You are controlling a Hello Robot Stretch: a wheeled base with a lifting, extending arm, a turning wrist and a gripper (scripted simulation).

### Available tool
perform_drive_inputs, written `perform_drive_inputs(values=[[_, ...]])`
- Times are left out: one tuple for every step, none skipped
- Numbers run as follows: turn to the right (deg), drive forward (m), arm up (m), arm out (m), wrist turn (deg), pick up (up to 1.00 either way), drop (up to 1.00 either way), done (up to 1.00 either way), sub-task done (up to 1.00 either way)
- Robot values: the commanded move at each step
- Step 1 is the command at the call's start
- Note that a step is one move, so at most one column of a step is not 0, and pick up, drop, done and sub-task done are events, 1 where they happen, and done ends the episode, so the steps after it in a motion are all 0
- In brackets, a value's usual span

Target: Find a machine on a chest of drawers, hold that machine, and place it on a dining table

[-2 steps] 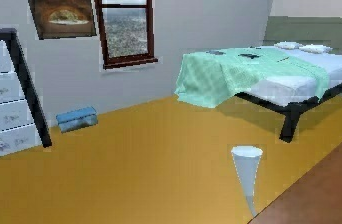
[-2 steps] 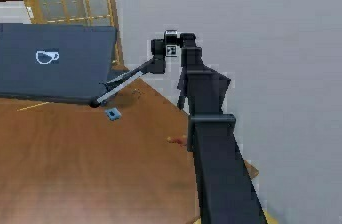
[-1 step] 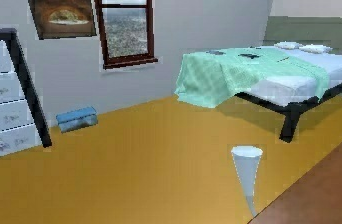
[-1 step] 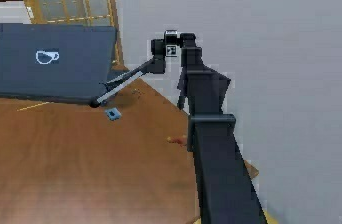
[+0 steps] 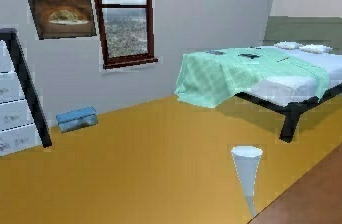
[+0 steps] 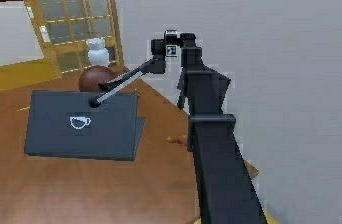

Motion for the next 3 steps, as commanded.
perform_drive_inputs(values=[[0.0, 0.0, 0.02, 0.0, 0.0, 0.0, 0.0, 0.0, 0.0], [0.0, 0.0, 0.0, -0.08, 0.0, 0.0, 0.0, 0.0, 0.0], [0.0, 0.0, 0.0, 0.0, 0.0, 0.0, 0.0, 1.0, 0.0]])
